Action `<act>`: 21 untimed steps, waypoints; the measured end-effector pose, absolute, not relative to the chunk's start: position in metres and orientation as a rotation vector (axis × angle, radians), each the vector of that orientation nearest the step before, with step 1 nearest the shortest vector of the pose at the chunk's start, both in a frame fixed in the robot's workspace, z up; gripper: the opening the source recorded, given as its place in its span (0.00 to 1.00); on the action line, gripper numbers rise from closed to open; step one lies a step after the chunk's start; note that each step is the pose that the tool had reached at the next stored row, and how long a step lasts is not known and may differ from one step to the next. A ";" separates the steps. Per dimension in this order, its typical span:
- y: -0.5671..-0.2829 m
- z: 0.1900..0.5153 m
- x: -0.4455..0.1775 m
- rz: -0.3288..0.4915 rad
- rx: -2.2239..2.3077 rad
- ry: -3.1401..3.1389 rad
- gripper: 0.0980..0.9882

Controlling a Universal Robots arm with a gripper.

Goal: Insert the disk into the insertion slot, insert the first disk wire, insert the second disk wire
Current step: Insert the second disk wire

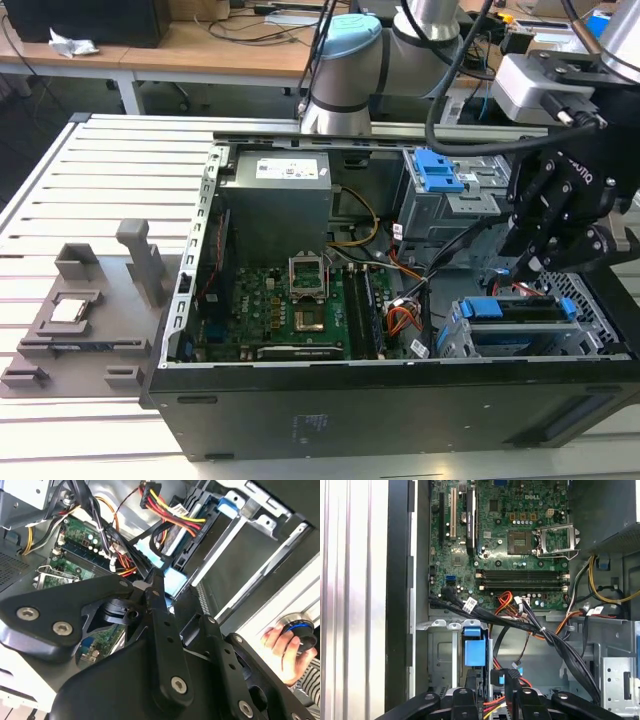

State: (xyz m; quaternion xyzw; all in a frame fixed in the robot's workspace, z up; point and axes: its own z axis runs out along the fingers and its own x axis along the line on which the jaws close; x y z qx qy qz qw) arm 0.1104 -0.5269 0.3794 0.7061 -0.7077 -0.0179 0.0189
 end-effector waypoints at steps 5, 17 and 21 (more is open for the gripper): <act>-0.523 0.375 0.108 -0.050 2.190 -2.195 0.30; -0.509 0.361 0.107 -0.033 2.187 -2.182 0.30; -0.504 0.357 0.107 0.013 2.177 -2.150 0.30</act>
